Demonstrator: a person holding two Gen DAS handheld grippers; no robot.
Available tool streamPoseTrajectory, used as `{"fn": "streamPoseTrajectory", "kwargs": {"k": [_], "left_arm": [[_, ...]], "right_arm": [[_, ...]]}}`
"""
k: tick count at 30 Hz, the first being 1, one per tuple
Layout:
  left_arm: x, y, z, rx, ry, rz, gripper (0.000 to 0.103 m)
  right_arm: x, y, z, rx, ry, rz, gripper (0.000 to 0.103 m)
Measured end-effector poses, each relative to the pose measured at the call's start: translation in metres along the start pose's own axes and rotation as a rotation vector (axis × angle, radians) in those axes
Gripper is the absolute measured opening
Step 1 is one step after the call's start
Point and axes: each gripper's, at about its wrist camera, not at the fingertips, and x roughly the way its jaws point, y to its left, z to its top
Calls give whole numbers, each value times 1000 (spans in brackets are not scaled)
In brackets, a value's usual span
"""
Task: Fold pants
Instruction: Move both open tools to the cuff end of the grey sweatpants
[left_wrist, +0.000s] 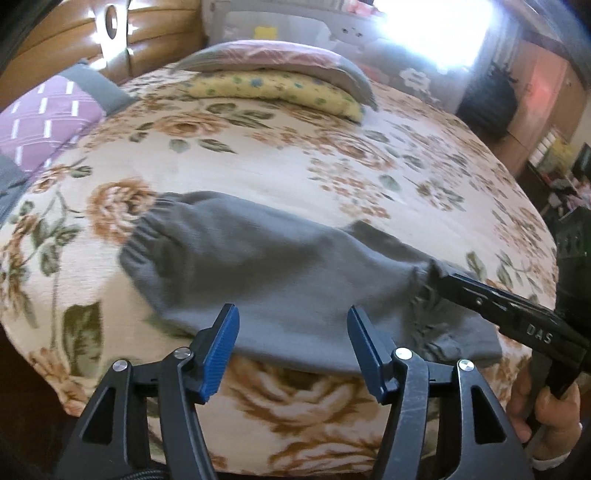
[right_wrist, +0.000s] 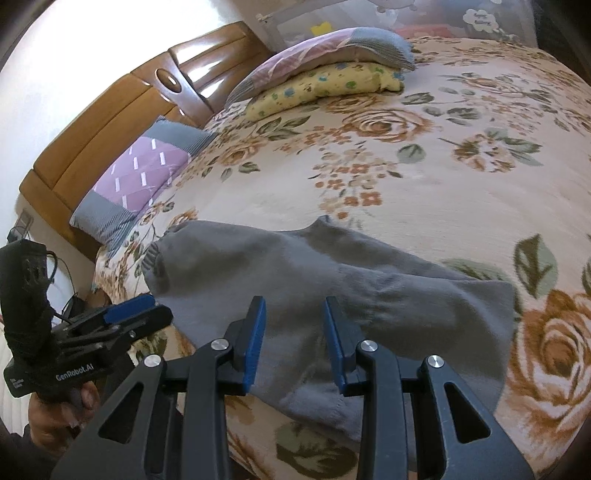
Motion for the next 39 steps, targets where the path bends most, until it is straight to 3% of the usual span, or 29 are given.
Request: {"fn": "streamPoseTrajectory", "kwargs": {"k": [3,9,39], "left_arm": [[-3,13,1,-22,-14,51,64],[-6,36,3,-59,-33,142,65],[0,106,3,-227,-2,175,67]], "right_arm": [[6,8,3,-22,6,3,52],[21,25,11,-58,34,20,52],[93,110,76,-271,112,125,56]]}}
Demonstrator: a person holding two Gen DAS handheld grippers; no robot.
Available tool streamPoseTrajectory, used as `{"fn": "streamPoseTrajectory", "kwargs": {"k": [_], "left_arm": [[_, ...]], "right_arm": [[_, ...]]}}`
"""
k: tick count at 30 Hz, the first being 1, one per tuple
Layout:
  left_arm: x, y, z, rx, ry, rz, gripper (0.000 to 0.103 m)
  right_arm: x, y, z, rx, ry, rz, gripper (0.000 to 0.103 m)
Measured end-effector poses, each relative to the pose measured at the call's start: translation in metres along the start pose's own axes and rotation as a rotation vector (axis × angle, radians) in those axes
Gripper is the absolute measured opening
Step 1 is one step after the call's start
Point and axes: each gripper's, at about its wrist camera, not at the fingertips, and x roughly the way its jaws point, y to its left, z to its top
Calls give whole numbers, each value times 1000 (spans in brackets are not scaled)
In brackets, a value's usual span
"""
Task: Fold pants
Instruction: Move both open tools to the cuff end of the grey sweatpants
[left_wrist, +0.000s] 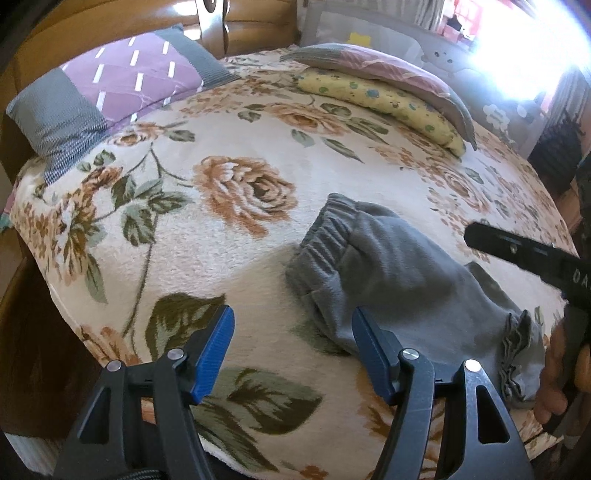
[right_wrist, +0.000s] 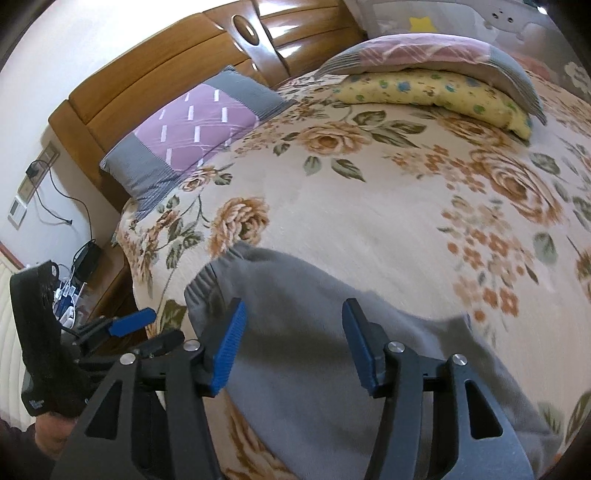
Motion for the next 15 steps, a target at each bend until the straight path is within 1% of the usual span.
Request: {"fn": "streamPoseTrajectory", "kwargs": {"k": [5,8,12,15], "left_arm": [[6,14,0,-70,30,-53,68],[12,22,-2,-120,54,-86,69],[23,27,-5,-160,92,-101,69],[32,31,-7,-217,122,-143,69]], "right_arm": [[23,-1,22,-30,51,46,58],[39,0,35,-67,98,61,58],[59,4,50,-114,161,108,59],[74,10,59,-156,211,133,62]]}}
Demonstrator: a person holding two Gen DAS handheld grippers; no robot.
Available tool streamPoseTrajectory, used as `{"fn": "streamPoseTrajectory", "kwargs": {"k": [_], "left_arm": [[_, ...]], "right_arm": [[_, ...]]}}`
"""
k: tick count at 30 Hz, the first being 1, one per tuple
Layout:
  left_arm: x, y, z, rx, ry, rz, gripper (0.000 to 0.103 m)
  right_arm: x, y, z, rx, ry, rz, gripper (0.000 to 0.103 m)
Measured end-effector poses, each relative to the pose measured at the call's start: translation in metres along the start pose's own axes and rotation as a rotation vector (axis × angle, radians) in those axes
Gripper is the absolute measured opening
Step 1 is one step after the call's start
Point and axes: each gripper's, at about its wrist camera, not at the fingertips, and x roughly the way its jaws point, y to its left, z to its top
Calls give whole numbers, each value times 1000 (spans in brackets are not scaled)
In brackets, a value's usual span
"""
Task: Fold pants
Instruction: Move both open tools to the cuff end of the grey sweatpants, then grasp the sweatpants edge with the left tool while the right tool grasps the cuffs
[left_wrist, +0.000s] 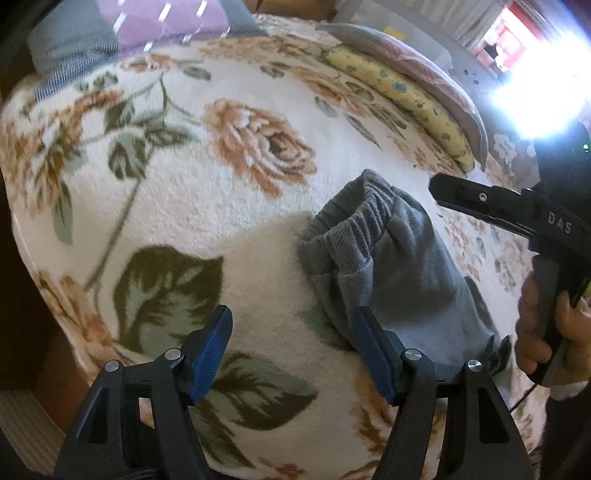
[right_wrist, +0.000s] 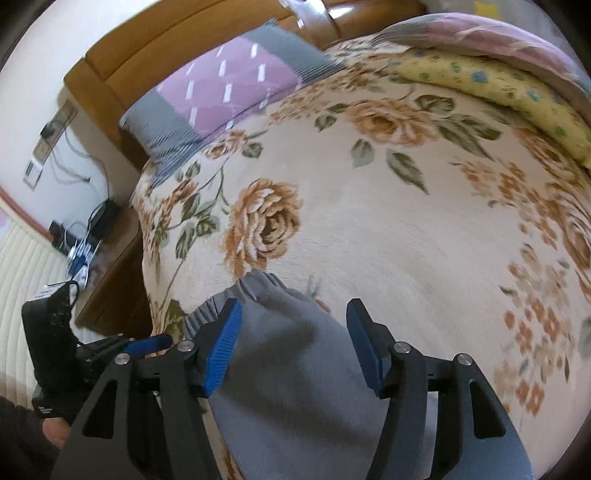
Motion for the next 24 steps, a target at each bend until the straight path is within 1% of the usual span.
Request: {"fn": "streamPoseTrajectory", "kwargs": {"k": [3,6,8,11,14,15,16,17,18,19,20,21,22,23,24], "left_arm": [[6,1,3,-46,23,-41,70],[12,-5,7,-62,34,-63,71],[18,-8,8,-61,38,-60,77],[29,-11,10,-68,46,-50,81],[32,-13,9,-62,20,-50,83],[34,-15,9,-50,9,-46,83],[35,-17,9,-34,-2,-44,82],[36,-21,8,-3,-13,-38,82],[38,-24,9,16,-18,-31,82],[39,-27,8,39,-24,-24,81],[39,-29,8,55,-27,-25,76],[39,-30,8,67,-29,-28,74],[39,-31,8,75,-30,-39,67],[38,-32,8,82,-26,-59,54],[38,-35,8,88,-18,-84,48]], "right_arm": [[11,2,11,-41,43,44,64],[22,3,21,-78,84,83,67],[30,0,24,-85,110,93,67],[45,-7,28,-70,148,108,67],[62,-11,27,-57,190,132,67],[65,-11,27,-58,196,132,63],[69,-10,24,-60,203,140,56],[71,-9,23,-61,207,143,39],[70,-7,20,-69,197,134,38],[68,-6,18,-77,188,133,36],[64,-5,16,-86,177,136,33],[59,-4,14,-89,160,139,31],[53,-4,13,-86,145,144,30],[45,-3,11,-80,123,150,29],[40,-4,11,-77,111,153,28]]}}
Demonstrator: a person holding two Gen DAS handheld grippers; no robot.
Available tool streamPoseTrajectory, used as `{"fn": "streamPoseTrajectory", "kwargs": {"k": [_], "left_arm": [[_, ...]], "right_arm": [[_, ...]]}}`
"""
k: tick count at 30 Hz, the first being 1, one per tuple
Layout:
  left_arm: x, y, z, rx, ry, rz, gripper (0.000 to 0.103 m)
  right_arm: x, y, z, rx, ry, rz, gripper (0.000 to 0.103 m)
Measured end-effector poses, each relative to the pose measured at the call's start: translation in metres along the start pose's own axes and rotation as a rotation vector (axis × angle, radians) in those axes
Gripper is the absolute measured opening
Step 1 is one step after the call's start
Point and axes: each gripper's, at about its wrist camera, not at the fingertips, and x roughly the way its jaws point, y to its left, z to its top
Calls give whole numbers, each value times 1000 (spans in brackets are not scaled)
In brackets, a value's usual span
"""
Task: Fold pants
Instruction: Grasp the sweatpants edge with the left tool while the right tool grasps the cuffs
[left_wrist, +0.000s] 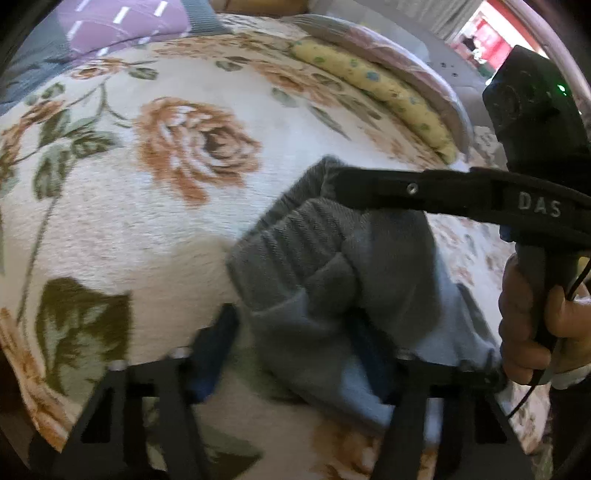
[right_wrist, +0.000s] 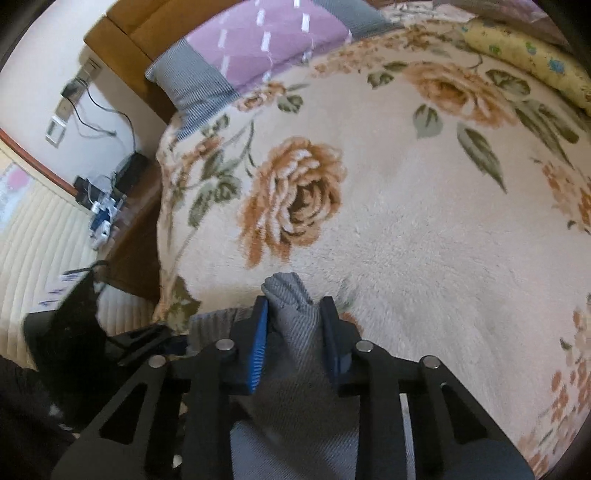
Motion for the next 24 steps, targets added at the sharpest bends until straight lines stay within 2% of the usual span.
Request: {"fn": "streamPoseTrajectory", "kwargs": {"k": [2,8,16,24], "left_arm": [[-2,-6,-1,18,3,-12,36],[-22,-20,0,47,-39,-54,26],[-48,-53,3,96,-97,-121,20],[-59,-105,-9,196,-101,-190,19]], "right_arm": [[-12,3,-4,-2,-25,2,27],[-51,9,-20,19,-110,9,26],[-108,7,-53,71,-232,23,25],[-162,-14,-108,166,-347,32,25]]}}
